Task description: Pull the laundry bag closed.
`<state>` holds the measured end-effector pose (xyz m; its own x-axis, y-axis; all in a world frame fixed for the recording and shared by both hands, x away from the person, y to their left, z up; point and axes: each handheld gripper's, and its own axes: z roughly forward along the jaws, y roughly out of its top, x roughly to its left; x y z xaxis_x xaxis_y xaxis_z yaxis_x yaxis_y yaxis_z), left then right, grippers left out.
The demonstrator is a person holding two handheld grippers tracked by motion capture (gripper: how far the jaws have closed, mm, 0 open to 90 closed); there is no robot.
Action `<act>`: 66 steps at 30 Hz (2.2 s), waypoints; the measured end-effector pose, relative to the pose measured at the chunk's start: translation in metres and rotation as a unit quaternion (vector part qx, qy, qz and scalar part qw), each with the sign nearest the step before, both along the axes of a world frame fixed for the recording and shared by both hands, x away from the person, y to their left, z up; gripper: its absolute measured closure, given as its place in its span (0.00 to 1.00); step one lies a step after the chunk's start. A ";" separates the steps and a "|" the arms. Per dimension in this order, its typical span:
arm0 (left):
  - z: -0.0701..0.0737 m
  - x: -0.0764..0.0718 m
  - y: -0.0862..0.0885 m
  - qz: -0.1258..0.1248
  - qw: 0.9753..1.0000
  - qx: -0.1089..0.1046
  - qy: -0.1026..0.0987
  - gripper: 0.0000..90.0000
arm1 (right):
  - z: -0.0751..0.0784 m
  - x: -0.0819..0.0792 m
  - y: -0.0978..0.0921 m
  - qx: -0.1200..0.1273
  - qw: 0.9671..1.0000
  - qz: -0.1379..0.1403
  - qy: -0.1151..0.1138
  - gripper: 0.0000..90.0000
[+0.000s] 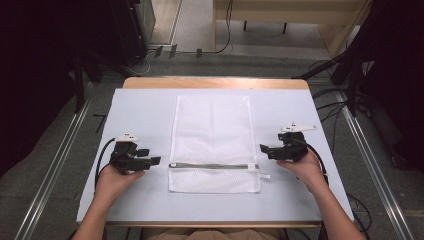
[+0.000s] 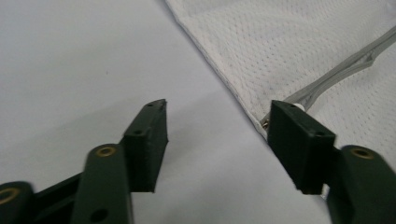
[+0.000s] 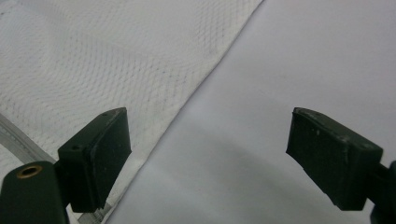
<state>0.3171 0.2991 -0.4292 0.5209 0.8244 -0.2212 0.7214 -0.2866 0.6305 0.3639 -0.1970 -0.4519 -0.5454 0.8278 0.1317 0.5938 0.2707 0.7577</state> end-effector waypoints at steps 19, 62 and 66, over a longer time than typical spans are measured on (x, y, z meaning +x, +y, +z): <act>0.005 0.000 0.002 -0.006 0.999 -0.040 0.008 0.63 | 0.008 -0.008 0.007 0.009 1.000 0.028 0.010 0.48; 0.003 0.001 -0.003 -0.032 0.999 -0.042 0.012 0.40 | 0.020 -0.020 0.034 0.005 0.997 0.067 0.032 0.54; 0.003 0.003 -0.002 -0.029 0.999 -0.042 0.014 0.40 | 0.018 -0.020 0.033 0.004 0.997 0.067 0.041 0.55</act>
